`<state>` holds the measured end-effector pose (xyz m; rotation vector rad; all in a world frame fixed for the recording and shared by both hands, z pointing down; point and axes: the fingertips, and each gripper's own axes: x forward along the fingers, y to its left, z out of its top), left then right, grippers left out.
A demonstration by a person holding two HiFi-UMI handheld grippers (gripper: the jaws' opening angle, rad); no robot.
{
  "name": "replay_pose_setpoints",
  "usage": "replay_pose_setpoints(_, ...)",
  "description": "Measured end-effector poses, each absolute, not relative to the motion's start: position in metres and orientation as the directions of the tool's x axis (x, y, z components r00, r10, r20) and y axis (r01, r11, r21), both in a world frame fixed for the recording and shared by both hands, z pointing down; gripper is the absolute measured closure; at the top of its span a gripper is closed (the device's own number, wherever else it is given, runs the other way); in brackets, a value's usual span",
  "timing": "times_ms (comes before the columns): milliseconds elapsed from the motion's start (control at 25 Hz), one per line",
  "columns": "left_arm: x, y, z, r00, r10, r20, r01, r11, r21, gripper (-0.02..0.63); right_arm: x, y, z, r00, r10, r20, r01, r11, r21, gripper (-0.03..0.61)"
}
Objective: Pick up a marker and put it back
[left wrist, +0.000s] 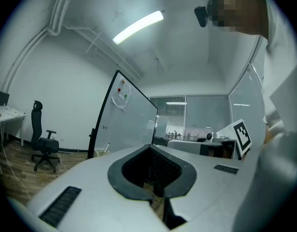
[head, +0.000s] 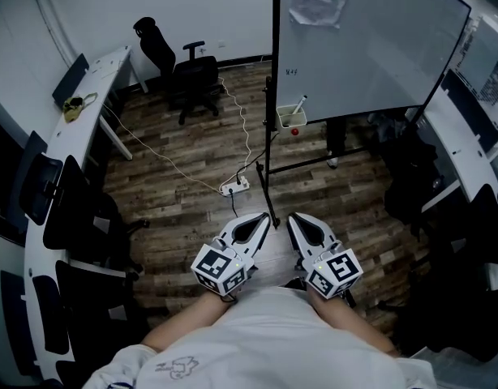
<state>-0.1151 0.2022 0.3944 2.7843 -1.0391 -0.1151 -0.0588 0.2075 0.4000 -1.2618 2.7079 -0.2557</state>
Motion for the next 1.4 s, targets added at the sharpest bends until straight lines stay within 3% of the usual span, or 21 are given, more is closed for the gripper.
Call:
replay_pose_setpoints(880,0.054,0.029,0.400,0.721,-0.692,-0.034,-0.658,-0.700,0.279,0.609,0.114,0.043,0.401,-0.664,-0.747,-0.030,-0.728,0.655,-0.203,0.566)
replay_pose_setpoints(1200,0.064,-0.013,0.408,0.686,-0.727,-0.037,-0.690,-0.665,0.286,0.609,0.134,0.011,0.425,-0.681,-0.732,0.024,-0.712,0.654,-0.255,0.566)
replay_pose_setpoints(1400,0.080,-0.036,0.409,0.733,-0.680,-0.025,-0.647,-0.709,0.281,0.609,0.134,-0.016,0.426,-0.661,-0.750,0.026,-0.729,0.633,-0.260,0.568)
